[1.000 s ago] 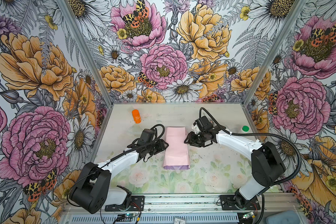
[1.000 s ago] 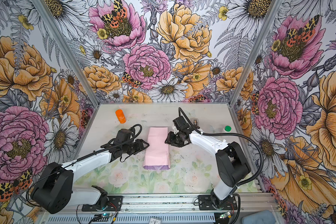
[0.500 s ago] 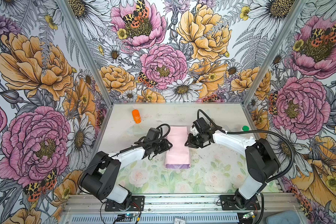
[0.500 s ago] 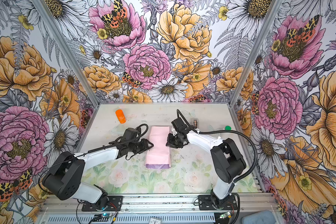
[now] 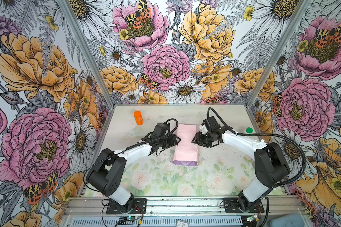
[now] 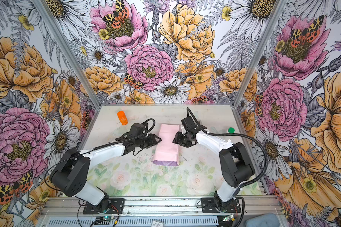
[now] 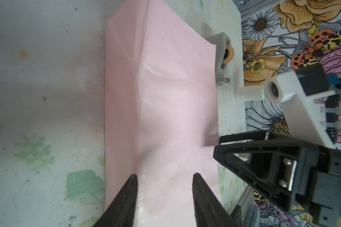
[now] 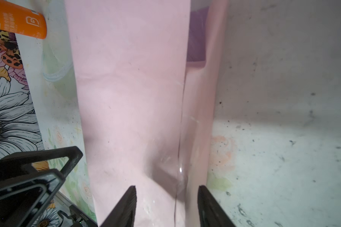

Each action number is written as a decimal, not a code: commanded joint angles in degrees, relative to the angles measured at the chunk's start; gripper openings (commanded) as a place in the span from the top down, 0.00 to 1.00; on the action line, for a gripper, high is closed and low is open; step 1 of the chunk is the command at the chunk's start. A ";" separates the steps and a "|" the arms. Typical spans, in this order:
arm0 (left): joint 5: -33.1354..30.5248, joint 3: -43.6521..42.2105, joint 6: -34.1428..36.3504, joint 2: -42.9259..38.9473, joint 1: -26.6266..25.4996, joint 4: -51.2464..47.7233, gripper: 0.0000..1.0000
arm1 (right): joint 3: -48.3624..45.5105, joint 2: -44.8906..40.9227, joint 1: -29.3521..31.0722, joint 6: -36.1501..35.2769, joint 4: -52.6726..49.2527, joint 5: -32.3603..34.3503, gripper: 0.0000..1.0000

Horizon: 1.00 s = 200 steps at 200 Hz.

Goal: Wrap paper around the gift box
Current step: 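Raise both grippers away from the wrapped pink box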

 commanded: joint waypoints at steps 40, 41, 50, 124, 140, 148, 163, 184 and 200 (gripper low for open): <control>-4.10 -6.91 5.78 -18.56 0.50 -3.71 0.44 | -8.79 -19.24 2.06 -5.57 2.30 10.57 0.41; -4.09 -7.17 5.86 -18.81 0.44 -3.65 0.44 | -9.00 -19.47 2.24 -5.63 2.38 10.84 0.41; -4.28 -8.92 6.98 -20.72 0.61 -2.92 0.41 | -10.93 -21.51 3.75 -6.03 4.03 12.79 0.41; -3.59 -24.90 18.30 -26.73 0.58 16.33 0.21 | -26.10 -30.35 9.08 -7.39 23.14 16.51 0.44; -3.71 -27.45 20.27 -25.30 0.62 21.80 0.19 | -28.59 -30.25 9.37 -7.71 26.95 15.03 0.44; -3.23 -27.90 20.59 -24.25 0.55 23.85 0.19 | -29.53 -30.16 9.46 -7.47 28.70 14.49 0.44; -1.39 -27.76 21.05 -22.05 0.42 26.02 0.18 | -31.40 -30.08 9.81 -7.35 31.65 13.93 0.44; -0.39 -27.65 21.70 -18.95 -0.42 27.81 0.13 | -32.85 -28.72 10.50 -7.62 33.28 12.97 0.39; 0.19 -27.30 21.69 -16.95 -0.80 28.17 0.05 | -32.47 -26.66 11.42 -7.59 32.41 11.86 0.36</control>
